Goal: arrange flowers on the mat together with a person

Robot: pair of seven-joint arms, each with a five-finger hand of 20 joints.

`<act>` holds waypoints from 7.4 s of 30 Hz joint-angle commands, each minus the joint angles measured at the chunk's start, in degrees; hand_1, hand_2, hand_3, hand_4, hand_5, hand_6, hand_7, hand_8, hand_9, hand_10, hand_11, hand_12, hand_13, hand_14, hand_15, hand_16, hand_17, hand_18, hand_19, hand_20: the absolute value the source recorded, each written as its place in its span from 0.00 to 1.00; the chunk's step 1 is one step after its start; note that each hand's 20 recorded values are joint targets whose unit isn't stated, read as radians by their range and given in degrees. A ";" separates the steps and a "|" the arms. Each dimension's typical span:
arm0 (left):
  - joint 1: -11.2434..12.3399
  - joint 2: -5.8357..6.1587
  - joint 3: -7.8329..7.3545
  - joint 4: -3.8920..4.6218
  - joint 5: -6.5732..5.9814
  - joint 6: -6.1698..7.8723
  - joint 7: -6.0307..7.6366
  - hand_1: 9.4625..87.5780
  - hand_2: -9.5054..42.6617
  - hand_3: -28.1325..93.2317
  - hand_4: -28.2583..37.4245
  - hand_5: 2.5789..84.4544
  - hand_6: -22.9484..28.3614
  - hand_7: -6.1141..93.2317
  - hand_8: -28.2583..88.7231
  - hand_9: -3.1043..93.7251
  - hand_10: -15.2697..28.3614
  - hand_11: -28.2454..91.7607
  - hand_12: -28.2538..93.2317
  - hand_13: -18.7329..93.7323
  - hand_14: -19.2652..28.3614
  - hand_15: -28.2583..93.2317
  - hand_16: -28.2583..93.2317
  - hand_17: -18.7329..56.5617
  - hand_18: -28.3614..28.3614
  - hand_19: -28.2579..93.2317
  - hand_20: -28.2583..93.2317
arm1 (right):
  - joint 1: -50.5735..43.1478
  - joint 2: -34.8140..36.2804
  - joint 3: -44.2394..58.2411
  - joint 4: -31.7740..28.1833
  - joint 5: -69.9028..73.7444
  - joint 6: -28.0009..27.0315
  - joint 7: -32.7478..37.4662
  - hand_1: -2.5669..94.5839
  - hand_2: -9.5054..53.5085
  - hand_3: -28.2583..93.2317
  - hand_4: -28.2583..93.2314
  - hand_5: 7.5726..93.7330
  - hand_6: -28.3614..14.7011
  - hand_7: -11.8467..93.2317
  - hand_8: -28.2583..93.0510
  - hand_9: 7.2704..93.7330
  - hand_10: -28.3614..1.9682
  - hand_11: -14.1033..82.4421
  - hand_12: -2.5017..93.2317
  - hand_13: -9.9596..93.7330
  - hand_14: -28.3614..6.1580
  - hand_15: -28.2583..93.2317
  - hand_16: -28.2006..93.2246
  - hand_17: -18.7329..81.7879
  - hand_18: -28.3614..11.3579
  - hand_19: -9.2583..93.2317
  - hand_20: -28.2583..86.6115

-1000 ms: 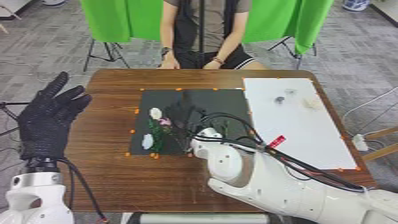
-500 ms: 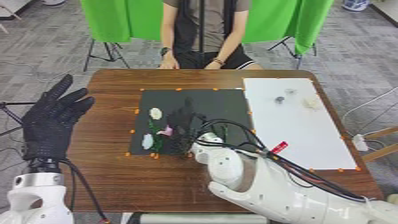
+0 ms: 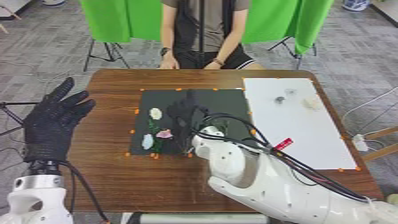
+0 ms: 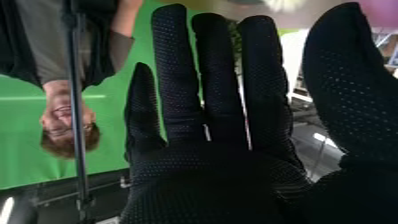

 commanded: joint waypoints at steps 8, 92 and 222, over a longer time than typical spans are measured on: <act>3.40 0.40 0.29 -0.95 -0.87 1.80 2.18 0.16 0.30 0.86 0.02 0.45 0.63 0.12 0.19 0.44 0.81 0.44 0.33 0.44 0.97 0.68 0.17 0.20 0.95 0.70 0.46 | -3.12 1.38 11.78 -7.11 4.90 3.18 3.96 0.44 0.00 0.86 0.00 0.60 0.74 0.33 0.08 0.63 0.59 0.37 0.18 0.60 0.52 0.61 0.34 0.27 0.33 0.55 0.41; 2.72 0.21 5.51 0.39 4.76 2.66 -0.32 0.14 0.31 0.86 0.00 0.43 0.60 0.11 0.19 0.43 0.78 0.41 0.33 0.43 0.94 0.62 0.18 0.18 0.95 0.68 0.44 | -61.95 -11.16 70.83 -28.83 85.35 2.44 -25.08 0.29 0.13 0.84 0.00 0.40 0.74 0.28 0.11 0.45 0.52 0.29 0.19 0.47 0.41 0.53 0.37 0.22 0.28 0.42 0.43; -0.89 0.99 6.87 0.91 2.78 1.20 -0.91 0.16 0.31 0.87 0.01 0.42 0.61 0.12 0.18 0.43 0.80 0.44 0.33 0.43 0.96 0.66 0.17 0.18 0.94 0.68 0.45 | -3.13 9.54 14.18 2.30 17.08 4.21 1.33 0.56 0.00 0.76 0.00 0.83 0.83 0.32 0.16 0.83 0.71 0.33 0.32 0.72 0.65 0.62 0.41 0.35 0.35 0.61 0.39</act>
